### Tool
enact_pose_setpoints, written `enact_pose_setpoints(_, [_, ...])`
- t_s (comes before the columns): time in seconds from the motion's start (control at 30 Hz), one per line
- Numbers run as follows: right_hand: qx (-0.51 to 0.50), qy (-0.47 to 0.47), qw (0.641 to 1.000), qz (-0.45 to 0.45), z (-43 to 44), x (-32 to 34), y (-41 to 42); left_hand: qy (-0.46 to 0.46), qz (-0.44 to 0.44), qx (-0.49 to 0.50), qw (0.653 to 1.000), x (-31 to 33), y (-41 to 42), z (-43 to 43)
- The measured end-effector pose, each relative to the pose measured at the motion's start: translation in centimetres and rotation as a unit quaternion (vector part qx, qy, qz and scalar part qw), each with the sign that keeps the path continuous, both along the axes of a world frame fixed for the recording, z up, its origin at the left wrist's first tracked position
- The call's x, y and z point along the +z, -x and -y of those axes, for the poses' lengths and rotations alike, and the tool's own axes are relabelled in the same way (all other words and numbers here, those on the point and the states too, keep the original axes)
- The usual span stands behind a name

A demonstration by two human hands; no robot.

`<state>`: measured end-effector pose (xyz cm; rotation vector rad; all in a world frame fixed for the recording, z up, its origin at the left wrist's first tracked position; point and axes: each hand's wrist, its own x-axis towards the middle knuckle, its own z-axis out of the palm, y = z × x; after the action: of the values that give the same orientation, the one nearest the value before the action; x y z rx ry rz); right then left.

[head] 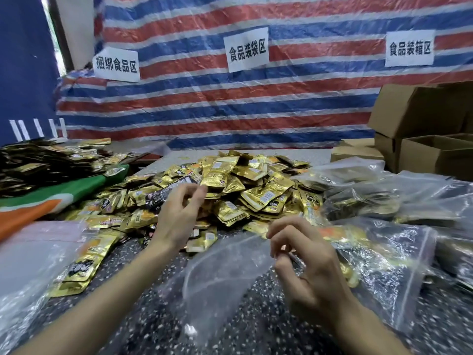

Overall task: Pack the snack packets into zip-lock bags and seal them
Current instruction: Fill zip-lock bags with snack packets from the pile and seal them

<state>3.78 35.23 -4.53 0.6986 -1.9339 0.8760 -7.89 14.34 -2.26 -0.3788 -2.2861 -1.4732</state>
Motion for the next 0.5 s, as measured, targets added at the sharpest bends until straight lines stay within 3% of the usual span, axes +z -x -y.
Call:
enact_pose_setpoints(0.1, [-0.001,0.007,1.000,-0.001,-0.1,0.0,0.0,0.117,-0.059,0.089,0.987,0.4,3.4,-1.3])
enact_pose_setpoints(0.23, [-0.009,-0.001,1.000,-0.008,-0.1,0.0,0.2,0.213,0.017,0.108,0.971,0.6,6.5,-4.1])
enact_pose_setpoints(0.33, [-0.040,-0.007,0.999,-0.018,-0.2,-0.2,0.3,0.197,0.063,0.126,0.970,0.6,7.9,-5.7])
enact_pose_setpoints(0.5, [-0.095,-0.066,0.993,-0.020,-0.3,1.5,1.8,0.114,0.034,0.166,0.979,1.0,8.5,-6.1])
